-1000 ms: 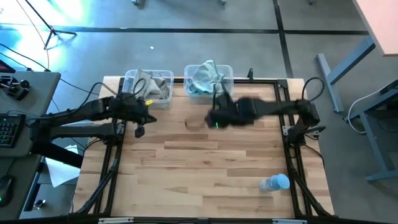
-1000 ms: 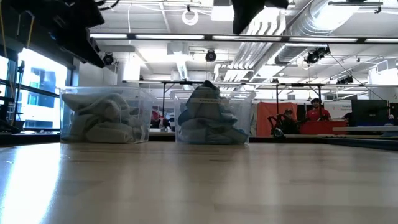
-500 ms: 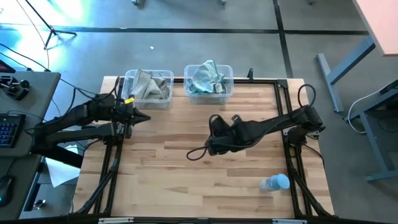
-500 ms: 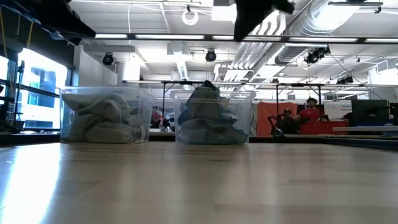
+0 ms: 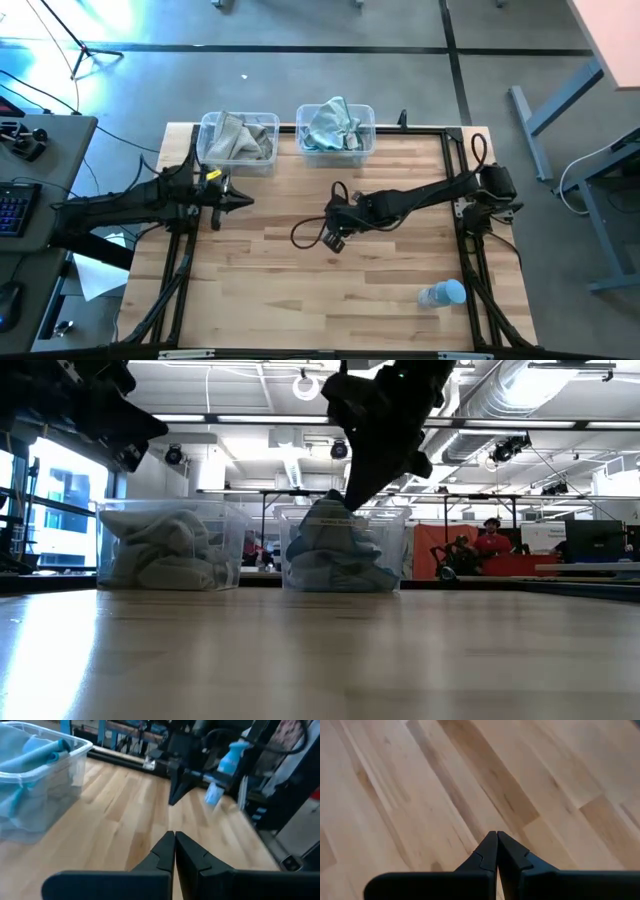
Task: Sort microfiber towel by color & place in baskets
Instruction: Return to Home Position
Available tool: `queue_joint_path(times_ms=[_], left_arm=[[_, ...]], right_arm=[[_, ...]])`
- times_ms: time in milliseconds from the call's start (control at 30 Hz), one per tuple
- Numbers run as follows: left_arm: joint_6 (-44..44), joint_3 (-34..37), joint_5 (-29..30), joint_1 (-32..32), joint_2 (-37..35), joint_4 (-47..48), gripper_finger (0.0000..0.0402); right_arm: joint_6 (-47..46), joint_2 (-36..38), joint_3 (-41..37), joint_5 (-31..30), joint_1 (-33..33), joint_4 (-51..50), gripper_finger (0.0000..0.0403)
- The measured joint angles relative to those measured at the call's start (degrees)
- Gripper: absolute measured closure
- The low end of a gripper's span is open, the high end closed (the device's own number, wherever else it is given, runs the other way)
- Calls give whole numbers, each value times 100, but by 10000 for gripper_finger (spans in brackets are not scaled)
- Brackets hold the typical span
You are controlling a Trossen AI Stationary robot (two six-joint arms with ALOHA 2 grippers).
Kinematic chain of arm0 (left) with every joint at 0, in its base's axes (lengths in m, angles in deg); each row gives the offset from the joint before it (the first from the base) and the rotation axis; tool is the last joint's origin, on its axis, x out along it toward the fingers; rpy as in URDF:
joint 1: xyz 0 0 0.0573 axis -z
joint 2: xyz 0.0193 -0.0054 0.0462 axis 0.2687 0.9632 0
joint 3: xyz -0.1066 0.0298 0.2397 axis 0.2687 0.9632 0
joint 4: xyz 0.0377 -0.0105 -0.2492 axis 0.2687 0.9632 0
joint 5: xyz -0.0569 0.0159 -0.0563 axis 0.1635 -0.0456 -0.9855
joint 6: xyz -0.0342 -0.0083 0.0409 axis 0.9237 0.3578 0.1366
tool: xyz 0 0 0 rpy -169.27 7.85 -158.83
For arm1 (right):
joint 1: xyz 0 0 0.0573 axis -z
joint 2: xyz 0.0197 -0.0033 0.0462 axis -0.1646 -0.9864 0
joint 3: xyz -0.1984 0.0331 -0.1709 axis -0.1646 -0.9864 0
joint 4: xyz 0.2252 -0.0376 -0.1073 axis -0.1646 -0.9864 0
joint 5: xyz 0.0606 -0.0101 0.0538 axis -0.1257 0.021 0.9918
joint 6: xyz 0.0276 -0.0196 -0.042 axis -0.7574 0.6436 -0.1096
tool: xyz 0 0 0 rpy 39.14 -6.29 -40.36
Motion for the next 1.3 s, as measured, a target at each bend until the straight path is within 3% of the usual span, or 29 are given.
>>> queue_joint_path(times_ms=[233,433,633,800,900,1033,1167,1300], left_arm=[[193,489,1118,976,-451,-193,401],[-524,753,1778,1479,-730,-155,402],[-779,1016,1802,1510,-1265,-147,402],[-928,1469,1706,1510,-1898,-727,402],[-1262,1695,1485,1510,-1882,-1539,402],[-1300,1689,1698,1446,-1874,-1234,402],[-1190,1691,1540,1404,-1836,-1221,402],[-1329,1689,1548,1403,-1785,-1223,402]], right_arm=[[450,130,17,482,296,117,403],[587,306,17,682,568,220,403],[587,437,23,830,780,271,403],[590,454,25,901,907,268,403],[863,454,25,993,978,245,403],[1726,454,25,1064,1077,1,403],[1576,454,25,1078,1108,-173,403],[2131,455,-47,1092,1079,-189,403]])
